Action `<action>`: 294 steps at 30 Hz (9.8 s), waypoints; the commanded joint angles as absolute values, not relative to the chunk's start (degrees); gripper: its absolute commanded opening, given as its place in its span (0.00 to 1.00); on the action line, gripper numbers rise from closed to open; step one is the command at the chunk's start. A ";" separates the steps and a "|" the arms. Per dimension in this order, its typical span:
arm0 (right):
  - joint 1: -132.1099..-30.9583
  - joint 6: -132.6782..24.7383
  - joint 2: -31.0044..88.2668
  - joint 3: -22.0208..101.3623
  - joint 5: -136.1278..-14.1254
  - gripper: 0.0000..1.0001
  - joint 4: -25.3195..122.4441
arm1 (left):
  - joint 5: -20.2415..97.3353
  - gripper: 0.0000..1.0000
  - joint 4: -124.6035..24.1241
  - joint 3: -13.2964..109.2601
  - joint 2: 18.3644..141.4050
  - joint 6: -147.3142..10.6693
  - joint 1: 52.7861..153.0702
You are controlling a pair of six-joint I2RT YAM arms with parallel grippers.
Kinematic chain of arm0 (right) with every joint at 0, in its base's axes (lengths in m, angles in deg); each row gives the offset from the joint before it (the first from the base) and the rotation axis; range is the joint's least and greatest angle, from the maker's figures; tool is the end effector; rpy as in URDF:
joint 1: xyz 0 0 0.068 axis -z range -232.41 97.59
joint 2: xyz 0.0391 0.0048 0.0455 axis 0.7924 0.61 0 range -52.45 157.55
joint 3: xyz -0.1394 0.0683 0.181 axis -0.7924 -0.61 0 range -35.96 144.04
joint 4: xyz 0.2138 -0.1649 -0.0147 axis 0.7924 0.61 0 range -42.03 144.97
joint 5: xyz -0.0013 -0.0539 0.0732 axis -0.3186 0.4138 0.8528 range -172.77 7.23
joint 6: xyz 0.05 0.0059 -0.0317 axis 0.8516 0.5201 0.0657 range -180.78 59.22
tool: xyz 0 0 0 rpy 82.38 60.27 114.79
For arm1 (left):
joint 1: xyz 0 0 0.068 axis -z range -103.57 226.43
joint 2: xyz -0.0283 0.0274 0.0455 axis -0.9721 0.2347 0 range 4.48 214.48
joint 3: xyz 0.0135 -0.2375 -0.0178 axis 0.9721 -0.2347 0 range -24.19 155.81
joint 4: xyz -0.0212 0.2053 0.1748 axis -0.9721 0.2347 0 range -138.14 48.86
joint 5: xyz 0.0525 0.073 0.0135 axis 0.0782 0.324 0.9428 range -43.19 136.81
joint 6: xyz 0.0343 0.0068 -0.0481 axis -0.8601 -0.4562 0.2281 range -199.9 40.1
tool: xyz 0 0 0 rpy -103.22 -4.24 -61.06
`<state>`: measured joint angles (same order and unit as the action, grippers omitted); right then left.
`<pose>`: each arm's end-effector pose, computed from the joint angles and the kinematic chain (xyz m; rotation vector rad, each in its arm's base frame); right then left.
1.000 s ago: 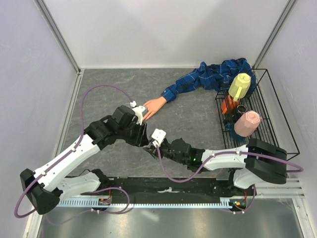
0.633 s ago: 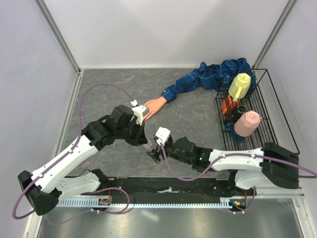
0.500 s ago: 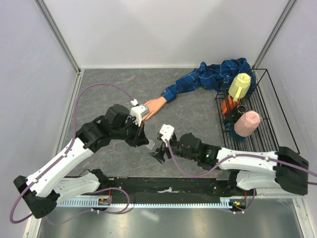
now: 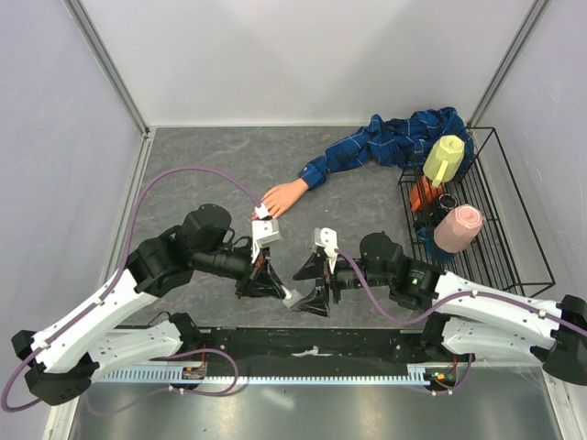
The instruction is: Paint the nails
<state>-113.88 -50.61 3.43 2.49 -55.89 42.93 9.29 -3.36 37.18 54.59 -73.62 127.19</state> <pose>0.1083 0.2405 0.2593 -1.1684 1.5777 1.2811 0.1073 -0.1733 0.3374 1.2377 1.9370 -1.2549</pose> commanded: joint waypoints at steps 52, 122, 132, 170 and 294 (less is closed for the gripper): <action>-112.35 -41.71 -4.81 4.64 -48.58 0.00 25.73 | 11.83 0.57 -52.18 28.63 45.96 -55.21 130.92; -109.01 -42.87 0.37 15.72 -47.18 0.00 28.56 | 38.47 0.80 -30.82 45.42 50.00 -60.04 141.56; -108.92 -39.51 -1.21 14.93 -44.18 0.00 25.99 | 28.62 0.75 -32.49 46.91 54.13 -59.69 141.03; -108.48 -53.92 0.37 18.53 -80.61 0.00 43.30 | 56.16 0.02 -27.04 54.73 63.97 -63.99 139.45; -105.14 -51.29 1.34 18.70 -53.84 0.00 38.65 | 14.36 0.17 -41.64 44.62 58.88 -55.37 124.24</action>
<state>-106.12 -50.92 -0.07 16.64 -51.09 40.57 9.49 -45.68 39.84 58.30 -49.71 123.80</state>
